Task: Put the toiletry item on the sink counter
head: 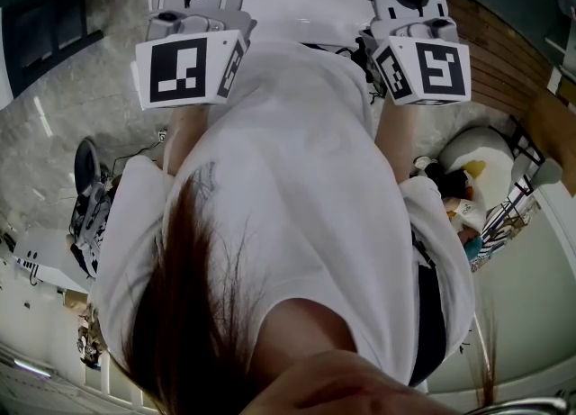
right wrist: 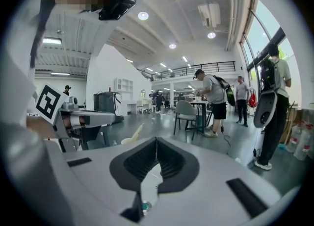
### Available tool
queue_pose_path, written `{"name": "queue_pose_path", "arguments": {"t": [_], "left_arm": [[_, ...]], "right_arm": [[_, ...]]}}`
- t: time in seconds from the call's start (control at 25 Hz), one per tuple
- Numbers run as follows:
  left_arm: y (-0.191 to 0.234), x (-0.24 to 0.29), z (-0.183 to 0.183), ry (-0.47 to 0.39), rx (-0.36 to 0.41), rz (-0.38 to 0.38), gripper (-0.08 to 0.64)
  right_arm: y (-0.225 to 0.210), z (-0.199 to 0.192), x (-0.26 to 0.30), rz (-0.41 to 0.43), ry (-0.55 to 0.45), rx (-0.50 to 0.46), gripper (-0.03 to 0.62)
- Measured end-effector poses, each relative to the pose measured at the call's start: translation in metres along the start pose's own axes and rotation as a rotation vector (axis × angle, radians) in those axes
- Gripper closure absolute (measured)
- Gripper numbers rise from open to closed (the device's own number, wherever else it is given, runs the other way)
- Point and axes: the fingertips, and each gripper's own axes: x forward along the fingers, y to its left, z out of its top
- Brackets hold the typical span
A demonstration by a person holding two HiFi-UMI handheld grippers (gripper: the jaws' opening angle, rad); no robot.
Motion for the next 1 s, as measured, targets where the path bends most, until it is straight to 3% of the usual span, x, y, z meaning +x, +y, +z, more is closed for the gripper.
{"name": "queue_pose_path", "arguments": {"t": [1.0], "left_arm": [[0.0043,-0.0012,0.0022,-0.004,-0.003,0.011,0.551]], "right_arm": [[0.0007,-0.0005,0.0003,-0.004,0.017,-0.021,0.583]]}}
